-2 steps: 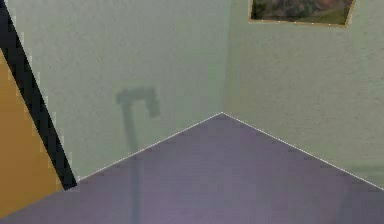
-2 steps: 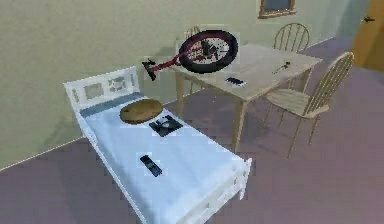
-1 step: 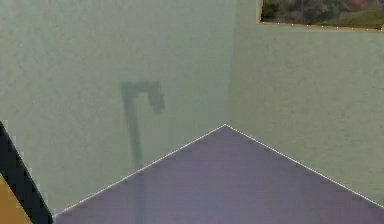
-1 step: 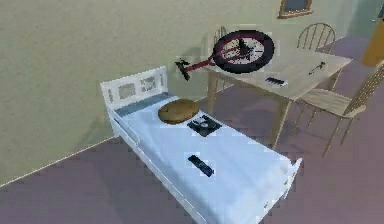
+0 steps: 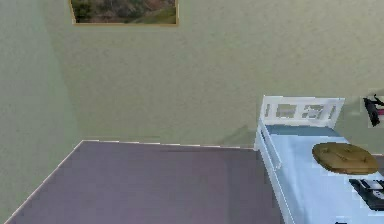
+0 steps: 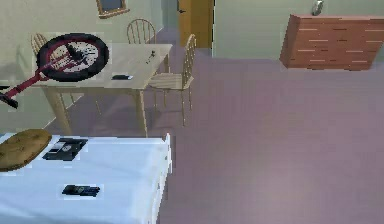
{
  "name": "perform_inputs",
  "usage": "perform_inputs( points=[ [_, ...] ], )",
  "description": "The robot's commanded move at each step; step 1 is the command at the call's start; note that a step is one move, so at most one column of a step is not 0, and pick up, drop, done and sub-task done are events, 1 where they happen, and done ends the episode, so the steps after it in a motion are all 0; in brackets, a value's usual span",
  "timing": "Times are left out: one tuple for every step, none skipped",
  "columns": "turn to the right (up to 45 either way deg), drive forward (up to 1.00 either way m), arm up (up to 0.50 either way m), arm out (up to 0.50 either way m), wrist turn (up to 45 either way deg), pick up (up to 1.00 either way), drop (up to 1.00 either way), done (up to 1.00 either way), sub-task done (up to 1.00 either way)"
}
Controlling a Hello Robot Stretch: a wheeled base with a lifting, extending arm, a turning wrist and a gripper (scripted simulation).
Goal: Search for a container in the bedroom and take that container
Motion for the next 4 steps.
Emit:
perform_inputs(
  points=[
    [0.0, 0.30, 0.00, 0.00, 0.0, 0.00, 0.00, 0.00, 0.00],
    [-21.0, 0.00, 0.00, 0.00, 0.0, 0.00, 0.00, 0.00, 0.00],
    [42.0, 0.00, 0.00, 0.00, 0.0, 0.00, 0.00, 0.00, 0.00],
    [0.0, 0.85, 0.00, 0.00, 0.0, 0.00, 0.00, 0.00, 0.00]
  ],
)
